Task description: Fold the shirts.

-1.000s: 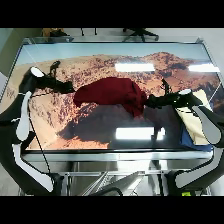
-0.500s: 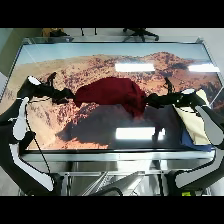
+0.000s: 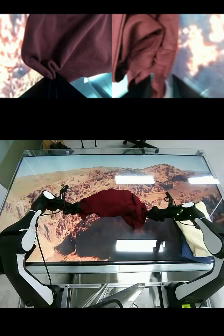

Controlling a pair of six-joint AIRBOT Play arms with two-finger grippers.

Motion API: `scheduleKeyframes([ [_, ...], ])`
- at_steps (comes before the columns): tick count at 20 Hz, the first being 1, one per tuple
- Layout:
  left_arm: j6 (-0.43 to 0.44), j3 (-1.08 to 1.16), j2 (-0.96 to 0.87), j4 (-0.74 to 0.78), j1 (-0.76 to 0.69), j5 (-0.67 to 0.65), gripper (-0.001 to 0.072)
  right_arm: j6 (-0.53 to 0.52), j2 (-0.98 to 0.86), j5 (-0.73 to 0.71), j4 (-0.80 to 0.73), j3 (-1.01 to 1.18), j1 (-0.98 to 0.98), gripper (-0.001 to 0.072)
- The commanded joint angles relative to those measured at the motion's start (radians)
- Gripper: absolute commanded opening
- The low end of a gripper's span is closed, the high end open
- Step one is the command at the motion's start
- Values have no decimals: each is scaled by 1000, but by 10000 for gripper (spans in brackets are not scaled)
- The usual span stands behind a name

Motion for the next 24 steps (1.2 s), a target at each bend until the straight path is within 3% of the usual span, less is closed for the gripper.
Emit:
scheduleKeyframes([
  [1,-1,82,-4,-3,-9,-61,16,-60,-22,0,117,0,40,90],
  [2,-11,129,-4,-2,-18,-99,16,-78,-22,1,163,5,45,82],
  [3,-24,177,-3,-2,-26,-142,16,-93,-18,5,192,22,46,23],
  [5,-37,269,21,-2,-43,-210,14,-85,14,24,189,90,36,23],
  [9,-81,516,245,-2,-34,-269,14,31,154,187,190,449,-45,23],
  [11,-105,601,432,-2,-3,-233,14,76,262,223,193,708,-79,23],
  [14,-63,494,808,7,69,-20,15,80,421,206,109,1034,-128,22],
  [17,-7,289,1141,53,163,177,15,79,616,110,-95,1003,-151,21],
  [19,6,163,1254,60,215,201,15,85,683,100,-134,923,-151,21],
  [24,8,-208,1216,-5,235,164,15,83,625,195,-10,528,-149,21],
])
